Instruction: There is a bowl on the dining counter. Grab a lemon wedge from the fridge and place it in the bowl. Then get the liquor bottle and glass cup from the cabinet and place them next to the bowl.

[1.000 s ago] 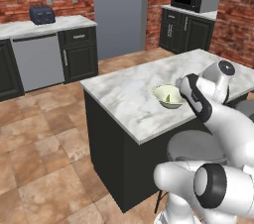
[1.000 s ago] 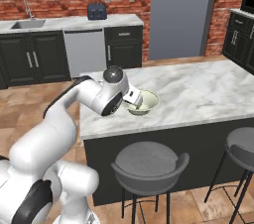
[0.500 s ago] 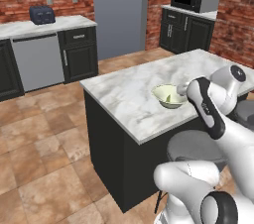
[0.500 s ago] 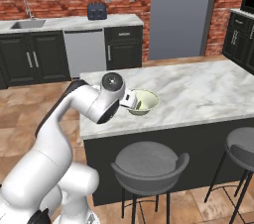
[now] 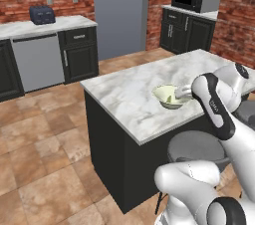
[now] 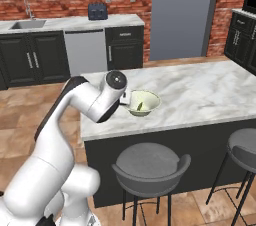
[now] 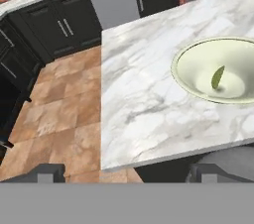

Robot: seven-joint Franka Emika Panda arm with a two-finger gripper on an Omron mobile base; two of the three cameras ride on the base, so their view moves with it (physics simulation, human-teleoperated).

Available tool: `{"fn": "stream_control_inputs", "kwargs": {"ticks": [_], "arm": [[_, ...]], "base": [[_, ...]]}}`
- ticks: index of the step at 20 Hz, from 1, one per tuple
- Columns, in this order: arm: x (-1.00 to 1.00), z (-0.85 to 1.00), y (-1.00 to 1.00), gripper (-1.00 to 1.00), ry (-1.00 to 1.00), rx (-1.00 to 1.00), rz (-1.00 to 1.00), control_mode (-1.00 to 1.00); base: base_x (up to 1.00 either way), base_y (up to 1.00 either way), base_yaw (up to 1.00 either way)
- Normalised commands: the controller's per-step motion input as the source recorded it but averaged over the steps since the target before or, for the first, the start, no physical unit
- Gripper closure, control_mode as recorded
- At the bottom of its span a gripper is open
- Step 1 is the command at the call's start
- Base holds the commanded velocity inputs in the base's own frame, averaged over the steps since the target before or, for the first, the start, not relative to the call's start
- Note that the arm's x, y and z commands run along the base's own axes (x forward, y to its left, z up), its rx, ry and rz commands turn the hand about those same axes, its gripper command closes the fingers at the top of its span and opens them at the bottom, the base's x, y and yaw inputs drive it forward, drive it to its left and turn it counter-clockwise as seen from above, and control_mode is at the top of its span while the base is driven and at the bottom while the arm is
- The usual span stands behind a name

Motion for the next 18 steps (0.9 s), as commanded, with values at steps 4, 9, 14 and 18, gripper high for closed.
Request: {"fn": "stream_control_inputs", "kwargs": {"ticks": [4,9,14,18], "arm": [[0.00,0.00,0.00,-1.00,0.00,0.00,0.00,1.00],[0.00,0.00,0.00,-1.00,0.00,0.00,0.00,1.00],[0.00,0.00,0.00,-1.00,0.00,0.00,0.00,1.00],[0.00,0.00,0.00,-1.00,0.00,0.00,0.00,1.00]], "base": [[-0.11,0.67,0.18],[-0.01,0.78,0.18],[0.13,0.50,0.19],[0.46,0.03,0.26]]}}
